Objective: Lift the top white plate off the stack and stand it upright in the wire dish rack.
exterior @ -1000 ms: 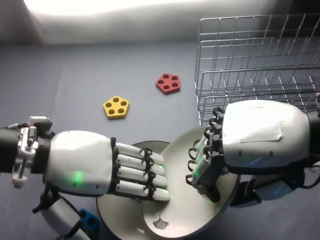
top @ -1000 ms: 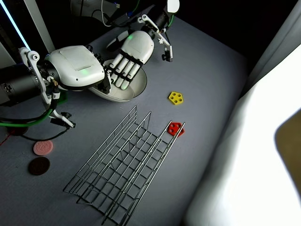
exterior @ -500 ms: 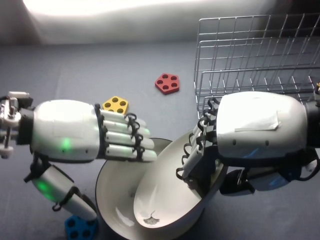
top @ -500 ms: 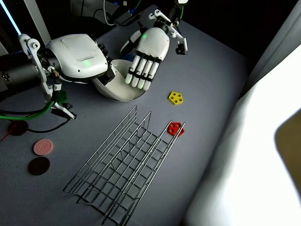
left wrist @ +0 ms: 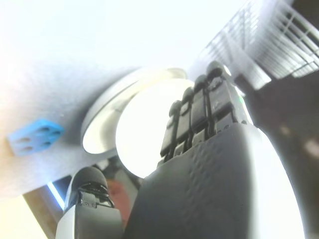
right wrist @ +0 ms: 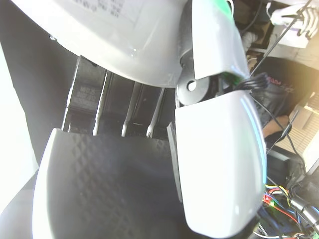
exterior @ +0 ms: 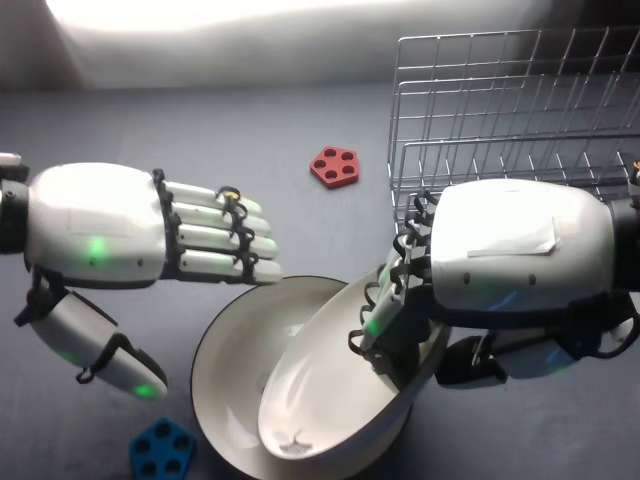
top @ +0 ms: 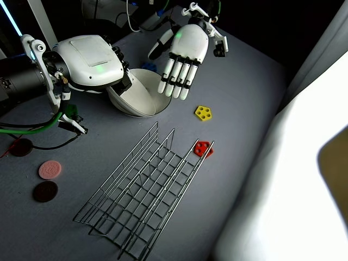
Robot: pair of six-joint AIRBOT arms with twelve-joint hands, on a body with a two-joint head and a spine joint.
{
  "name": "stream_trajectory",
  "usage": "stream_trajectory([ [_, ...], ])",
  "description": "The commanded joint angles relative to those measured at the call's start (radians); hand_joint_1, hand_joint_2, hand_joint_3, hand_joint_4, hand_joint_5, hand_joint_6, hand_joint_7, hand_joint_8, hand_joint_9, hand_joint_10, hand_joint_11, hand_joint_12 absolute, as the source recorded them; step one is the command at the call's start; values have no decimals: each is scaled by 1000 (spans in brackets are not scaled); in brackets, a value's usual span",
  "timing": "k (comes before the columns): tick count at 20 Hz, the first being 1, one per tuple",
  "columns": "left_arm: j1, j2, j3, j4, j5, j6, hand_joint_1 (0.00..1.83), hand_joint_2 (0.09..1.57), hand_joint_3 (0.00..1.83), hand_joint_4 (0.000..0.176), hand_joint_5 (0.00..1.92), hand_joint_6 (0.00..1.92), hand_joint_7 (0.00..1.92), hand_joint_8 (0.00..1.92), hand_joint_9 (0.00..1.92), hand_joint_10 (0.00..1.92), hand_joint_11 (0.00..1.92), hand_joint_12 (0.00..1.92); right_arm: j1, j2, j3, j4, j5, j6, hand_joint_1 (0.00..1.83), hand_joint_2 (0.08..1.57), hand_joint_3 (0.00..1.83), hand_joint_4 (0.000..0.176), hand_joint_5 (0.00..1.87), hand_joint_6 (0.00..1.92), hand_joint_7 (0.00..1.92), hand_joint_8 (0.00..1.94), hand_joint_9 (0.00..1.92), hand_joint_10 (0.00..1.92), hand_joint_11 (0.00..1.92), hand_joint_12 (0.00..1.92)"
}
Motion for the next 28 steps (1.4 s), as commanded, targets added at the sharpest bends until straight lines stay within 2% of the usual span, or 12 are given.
stream_trajectory([
  [1, -24, 12, 2, -65, -72, -4, 42, 1022, 1, 0, 0, 0, 9, 0, 8, 0, 50, 7, 19, 12, -9, 53, 100, 20, 1491, 1057, 0, 0, 988, 962, 1095, 503, 1052, 804, 1008, 1331],
  [4, -24, 19, 22, -64, -81, -4, 61, 1018, 0, 0, 1, 0, 24, 5, 12, 4, 56, 10, 35, 14, -5, 51, 109, 63, 1488, 1071, 0, 0, 962, 994, 1073, 533, 1001, 902, 986, 1378],
  [9, -24, 28, 83, -65, -83, -3, 53, 1021, 1, 0, 0, 0, 15, 0, 3, 0, 65, 13, 57, 19, 17, 61, 140, 160, 1492, 1057, 0, 0, 960, 968, 1119, 467, 1056, 827, 1018, 1338],
  [13, -23, 33, 137, -61, -98, -1, 45, 1021, 1, 0, 3, 0, 34, 5, 27, 7, 70, 15, 76, 19, 33, 71, 154, 232, 1489, 1072, 1, 0, 932, 1027, 1078, 550, 1004, 896, 982, 1383],
  [15, -23, 32, 177, -62, -106, -1, 41, 1021, 0, 0, 16, 5, 47, 9, 38, 10, 73, 16, 79, 19, 42, 79, 177, 255, 1490, 1065, 0, 0, 952, 997, 1127, 452, 1018, 873, 992, 1368],
  [16, -23, 31, 196, -62, -113, -1, 35, 1020, 0, 0, 21, 7, 54, 11, 42, 11, 70, 15, 80, 19, 48, 90, 190, 269, 1406, 1068, 4, 0, 973, 1031, 1118, 552, 1037, 957, 1040, 908],
  [17, -22, 30, 210, -63, -121, -1, 36, 1022, 1, 0, 20, 5, 53, 9, 40, 9, 67, 14, 81, 19, 54, 105, 205, 288, 1388, 1075, 1, 0, 975, 1053, 1095, 601, 1031, 984, 1117, 658],
  [18, -22, 31, 223, -65, -138, -1, 37, 1020, 0, 0, 18, 4, 45, 5, 33, 5, 60, 11, 82, 19, 62, 123, 212, 310, 1385, 1075, 0, 0, 982, 1043, 1093, 610, 1034, 988, 1164, 544],
  [25, -21, 38, 261, -92, -157, 3, 30, 1023, 1, 0, 18, 1, 52, 2, 53, 7, 68, 14, 102, 19, 110, 201, 252, 410, 1381, 1085, 0, 0, 959, 1102, 1060, 656, 1026, 989, 1230, 306],
  [26, -21, 41, 262, -92, -153, 9, 18, 1024, 1, 0, 19, 1, 55, 3, 56, 7, 73, 16, 104, 19, 117, 211, 259, 414, 1468, 1066, 5, 0, 952, 1043, 1081, 543, 1043, 849, 1042, 1142],
  [27, -21, 48, 263, -92, -150, 27, 32, 1020, 0, 0, 16, 0, 50, 1, 51, 4, 65, 13, 106, 19, 125, 224, 263, 415, 1486, 1065, 4, 0, 953, 1028, 1097, 503, 1040, 830, 989, 1333],
  [28, -21, 54, 263, -95, -146, 43, 33, 1020, 0, 0, 29, 5, 71, 9, 63, 8, 69, 14, 106, 19, 131, 236, 268, 417, 1489, 1066, 2, 0, 948, 1027, 1103, 484, 1036, 837, 982, 1371],
])
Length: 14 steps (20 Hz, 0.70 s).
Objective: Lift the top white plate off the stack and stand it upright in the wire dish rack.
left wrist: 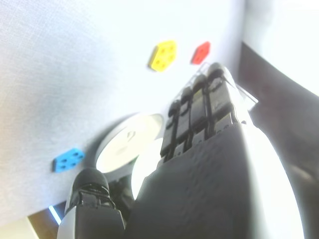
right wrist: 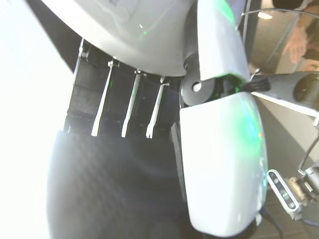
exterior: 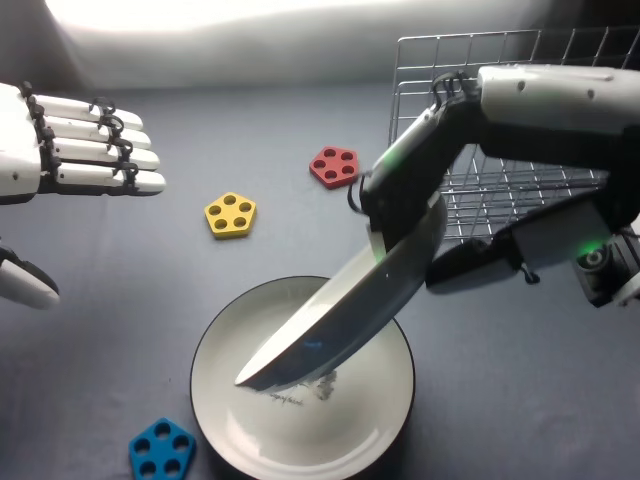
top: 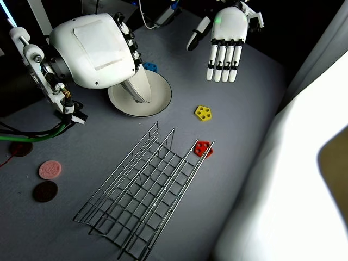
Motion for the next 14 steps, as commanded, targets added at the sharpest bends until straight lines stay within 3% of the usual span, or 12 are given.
stream_trajectory([
  [1, -21, 23, 3, -84, -36, 20, 25, 1019, 0, 0, 31, 5, 76, 9, 66, 8, 67, 13, 21, 11, 5, 99, 128, 26, 1490, 1065, 0, 0, 955, 1017, 1102, 486, 1039, 831, 981, 1377],
  [3, -21, 42, 3, -84, -10, 107, 24, 1020, 0, 0, 30, 3, 62, 2, 45, 1, 63, 12, 25, 11, 19, 123, 129, 43, 1490, 1064, 0, 0, 953, 1012, 1104, 490, 1047, 820, 985, 1373],
  [7, -20, 66, 2, -83, 12, 172, 37, 1024, 1, 0, 34, 3, 64, 2, 57, 5, 70, 14, 31, 11, 36, 147, 131, 89, 1494, 1061, 0, 0, 939, 997, 1130, 485, 1088, 776, 939, 1411],
  [9, -20, 76, -2, -99, 16, 196, 33, 1023, 1, 0, 18, 0, 44, 0, 40, 0, 70, 14, 34, 11, 45, 165, 132, 100, 1491, 1077, 0, 0, 921, 1064, 1069, 589, 1029, 843, 921, 1427],
  [14, 7, 107, -42, -110, 10, 277, 43, 1022, 0, 0, 10, 0, 36, 2, 33, 2, 63, 11, 36, 12, 66, 219, 134, 126, 1496, 1046, 1, 0, 989, 943, 1164, 419, 1102, 730, 983, 1345],
])
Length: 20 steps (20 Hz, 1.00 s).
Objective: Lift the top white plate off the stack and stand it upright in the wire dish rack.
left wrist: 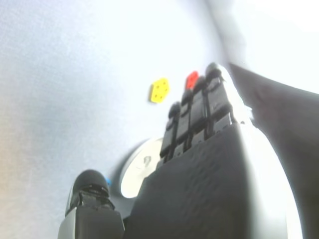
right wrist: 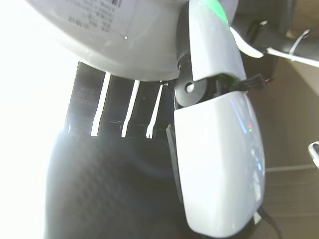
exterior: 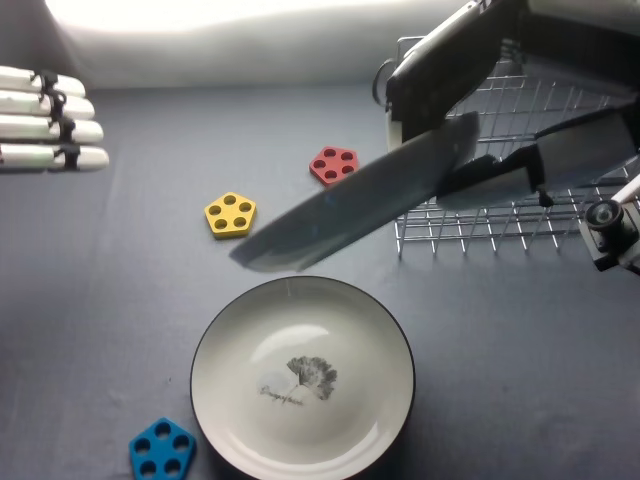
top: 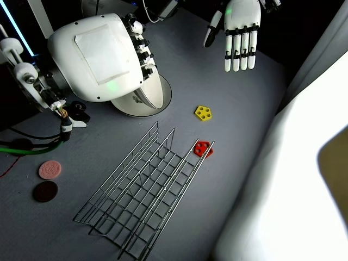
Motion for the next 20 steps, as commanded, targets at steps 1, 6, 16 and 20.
stream_trajectory([
  [1, -16, 19, -1, -72, -47, 6, 35, 1020, 0, 0, 14, 2, 43, 4, 42, 6, 70, 14, 20, 13, 5, 96, 119, 37, 1491, 1065, 0, 0, 977, 985, 1093, 507, 1038, 821, 972, 1377],
  [6, -12, 48, -14, -63, -70, 6, 19, 1024, 0, 0, 0, 0, 25, 3, 25, 3, 55, 8, 25, 13, 24, 100, 122, 41, 1496, 1044, 0, 0, 996, 961, 1153, 392, 1151, 633, 997, 1335],
  [16, -7, 58, -27, -29, -99, 10, 27, 1019, 0, 0, 6, 0, 30, 2, 31, 2, 61, 10, 28, 13, 72, 157, 120, 23, 1498, 1022, 2, 0, 1037, 867, 1313, 65, 1183, 599, 1051, 1272],
  [20, -4, 64, -26, -23, -111, 10, 39, 1017, 0, 0, 3, 0, 28, 0, 25, 1, 59, 9, 30, 13, 101, 205, 120, 23, 1497, 1027, 0, 0, 1007, 932, 1309, 51, 1173, 607, 1067, 1246],
])
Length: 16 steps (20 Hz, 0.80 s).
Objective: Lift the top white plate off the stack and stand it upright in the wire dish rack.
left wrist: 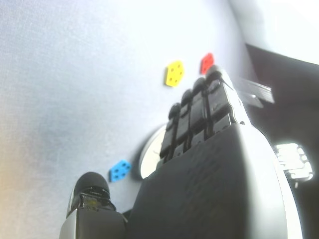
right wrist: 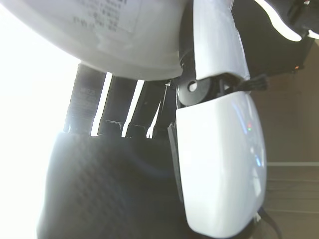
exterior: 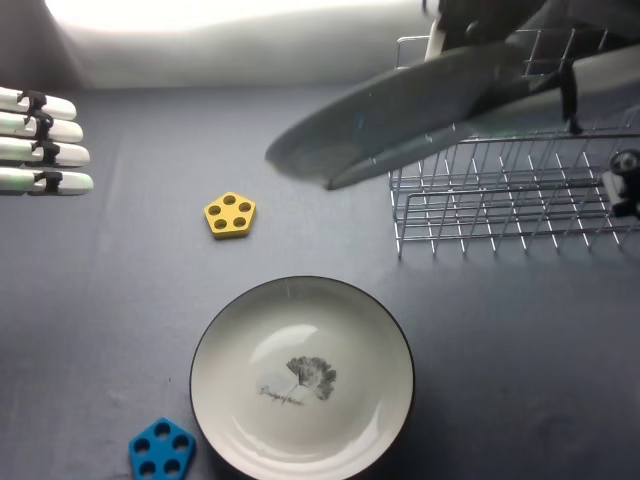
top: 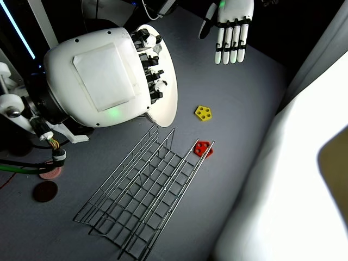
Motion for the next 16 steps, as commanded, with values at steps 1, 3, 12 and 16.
stream_trajectory([
  [1, -17, 17, -1, -73, -47, 6, 19, 1017, 0, 0, 4, 0, 32, 1, 28, 2, 57, 8, 22, 15, 5, 91, 120, 22, 1498, 1023, 0, 0, 1009, 916, 1318, 56, 1185, 588, 1080, 1227],
  [3, -14, 18, -2, -73, -46, 6, 31, 1018, 0, 0, 11, 3, 33, 2, 32, 3, 65, 12, 22, 15, 13, 101, 120, 28, 1498, 1023, 0, 0, 1021, 892, 1334, 42, 1169, 625, 1053, 1275],
  [12, -11, 17, -4, -85, -58, 6, 31, 1021, 0, 0, 12, 3, 38, 4, 42, 3, 79, 17, 22, 15, 42, 155, 77, 60, 1500, 1022, 0, 0, 1042, 889, 1325, 62, 1203, 520, 1025, 1258],
  [16, -10, 18, -1, -81, -59, 7, 30, 1025, 1, 0, 24, 4, 58, 6, 56, 5, 89, 21, 22, 15, 63, 163, 73, 112, 1498, 1036, 0, 0, 1016, 934, 1193, 333, 1165, 607, 996, 1310],
])
